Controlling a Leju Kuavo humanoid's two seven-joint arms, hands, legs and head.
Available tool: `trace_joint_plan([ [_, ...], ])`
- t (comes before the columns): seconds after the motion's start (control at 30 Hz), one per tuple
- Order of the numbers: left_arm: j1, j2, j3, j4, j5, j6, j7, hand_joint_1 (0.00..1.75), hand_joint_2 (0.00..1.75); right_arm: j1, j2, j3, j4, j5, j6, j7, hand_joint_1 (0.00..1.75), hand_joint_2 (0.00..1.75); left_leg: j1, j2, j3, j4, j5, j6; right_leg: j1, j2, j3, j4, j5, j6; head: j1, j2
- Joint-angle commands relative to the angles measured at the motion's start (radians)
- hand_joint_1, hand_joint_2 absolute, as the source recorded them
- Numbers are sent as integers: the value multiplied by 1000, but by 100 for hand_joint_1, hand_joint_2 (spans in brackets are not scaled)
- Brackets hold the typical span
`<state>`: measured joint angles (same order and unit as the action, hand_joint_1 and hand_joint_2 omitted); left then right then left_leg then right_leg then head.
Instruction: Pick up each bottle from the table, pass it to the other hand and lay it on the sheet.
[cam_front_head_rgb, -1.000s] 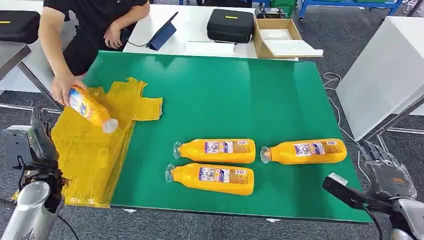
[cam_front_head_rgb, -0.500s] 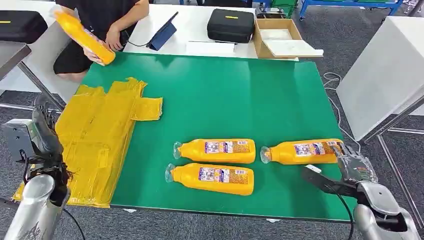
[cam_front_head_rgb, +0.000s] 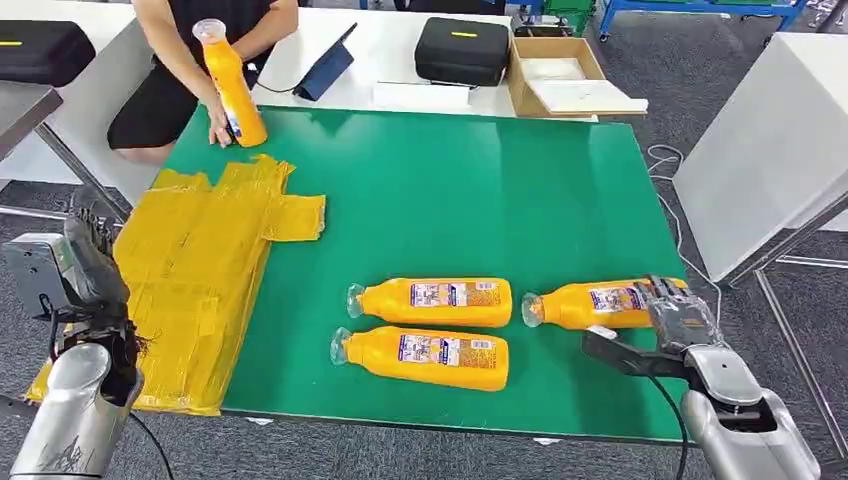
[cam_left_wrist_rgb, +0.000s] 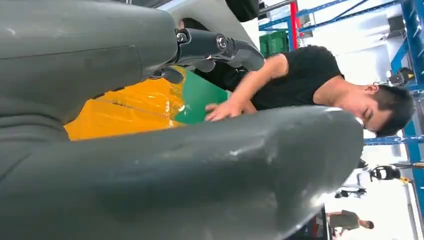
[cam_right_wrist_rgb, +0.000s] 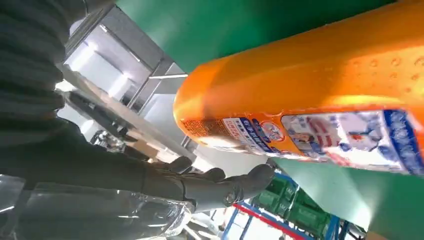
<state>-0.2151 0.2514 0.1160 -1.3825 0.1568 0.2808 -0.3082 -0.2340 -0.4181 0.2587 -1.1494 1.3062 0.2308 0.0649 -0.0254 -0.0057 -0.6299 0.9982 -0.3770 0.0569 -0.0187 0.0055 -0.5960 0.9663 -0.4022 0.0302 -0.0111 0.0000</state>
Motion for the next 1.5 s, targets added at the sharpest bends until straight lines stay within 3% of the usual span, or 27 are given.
trace_joint_plan([
  [0.03,-8,-7,7,53,7,3,-1,0,0,-15,17,51,2,6,9,16,0,175,1,1,4,0,-2,-5,1,0,4,-1,-2,-2,0,0],
  [0.83,0,-7,7,47,8,4,-1,0,0,-5,17,42,-12,9,12,21,0,175,0,0,2,0,-1,-3,0,0,2,-1,-1,-1,0,0],
  [1.03,25,-15,27,23,18,5,-5,0,0,24,60,-5,-29,60,60,38,0,175,1,1,3,0,-2,-3,1,1,3,-1,-1,-2,0,0],
  [1.07,25,-16,27,23,20,4,-4,0,0,26,63,-8,-17,69,60,42,0,175,2,2,6,0,-4,-8,2,1,6,-2,-3,-4,0,0],
  [1.23,55,-17,39,1,28,2,-3,0,0,22,77,-43,14,101,37,56,0,175,2,1,4,0,-2,-5,2,0,4,-1,-2,-2,0,0],
  [1.27,65,-30,56,-26,28,2,2,0,0,8,121,-75,40,147,48,93,0,175,1,1,3,0,-1,-4,1,0,3,-1,-1,-2,0,0],
  [1.5,31,-49,46,-8,14,-8,15,0,0,-6,149,-117,96,179,35,105,0,175,1,-1,3,-1,-1,-3,1,-1,3,-2,-1,-2,0,0],
])
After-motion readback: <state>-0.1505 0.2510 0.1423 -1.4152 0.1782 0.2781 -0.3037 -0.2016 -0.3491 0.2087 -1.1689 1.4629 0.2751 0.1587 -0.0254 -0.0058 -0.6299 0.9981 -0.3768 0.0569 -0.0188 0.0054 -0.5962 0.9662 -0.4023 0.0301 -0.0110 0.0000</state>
